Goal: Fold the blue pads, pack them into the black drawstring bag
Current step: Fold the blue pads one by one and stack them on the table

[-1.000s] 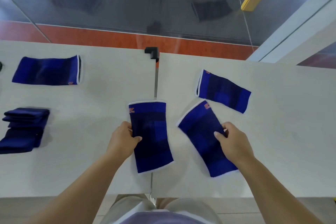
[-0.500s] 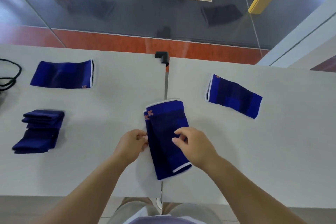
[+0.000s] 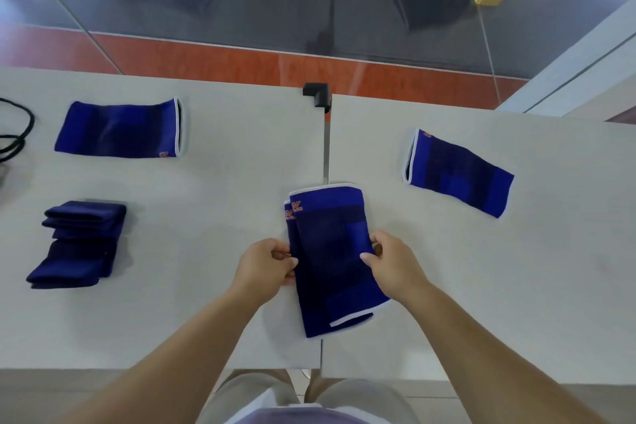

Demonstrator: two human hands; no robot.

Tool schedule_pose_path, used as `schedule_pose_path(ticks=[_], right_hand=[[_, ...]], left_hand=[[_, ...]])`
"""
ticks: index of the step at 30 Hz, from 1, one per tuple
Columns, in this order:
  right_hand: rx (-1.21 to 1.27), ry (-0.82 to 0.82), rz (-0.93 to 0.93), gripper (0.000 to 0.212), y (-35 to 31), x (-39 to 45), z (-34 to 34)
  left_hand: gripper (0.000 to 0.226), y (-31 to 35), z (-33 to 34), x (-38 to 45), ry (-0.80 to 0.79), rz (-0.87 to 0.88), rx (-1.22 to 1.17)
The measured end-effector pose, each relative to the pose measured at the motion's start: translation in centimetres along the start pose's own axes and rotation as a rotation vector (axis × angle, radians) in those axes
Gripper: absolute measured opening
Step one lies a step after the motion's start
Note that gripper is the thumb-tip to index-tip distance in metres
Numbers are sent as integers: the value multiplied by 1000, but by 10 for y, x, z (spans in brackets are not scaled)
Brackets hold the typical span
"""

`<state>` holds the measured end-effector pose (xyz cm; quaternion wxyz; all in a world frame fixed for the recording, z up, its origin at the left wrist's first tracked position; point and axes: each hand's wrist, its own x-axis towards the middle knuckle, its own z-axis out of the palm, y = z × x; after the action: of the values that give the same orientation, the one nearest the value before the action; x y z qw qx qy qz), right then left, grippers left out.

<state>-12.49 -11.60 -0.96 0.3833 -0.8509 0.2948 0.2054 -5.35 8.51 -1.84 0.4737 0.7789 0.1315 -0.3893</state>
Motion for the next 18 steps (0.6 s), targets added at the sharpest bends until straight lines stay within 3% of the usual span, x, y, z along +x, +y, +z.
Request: schedule_pose_path(ticks=[9, 18], right_hand=[[231, -101, 40, 8, 15, -23, 6], [168, -25, -34, 6, 2, -31, 31]], left_hand=[[19, 3, 2, -4, -1, 5, -24], [21, 5, -1, -5, -34, -12, -21]])
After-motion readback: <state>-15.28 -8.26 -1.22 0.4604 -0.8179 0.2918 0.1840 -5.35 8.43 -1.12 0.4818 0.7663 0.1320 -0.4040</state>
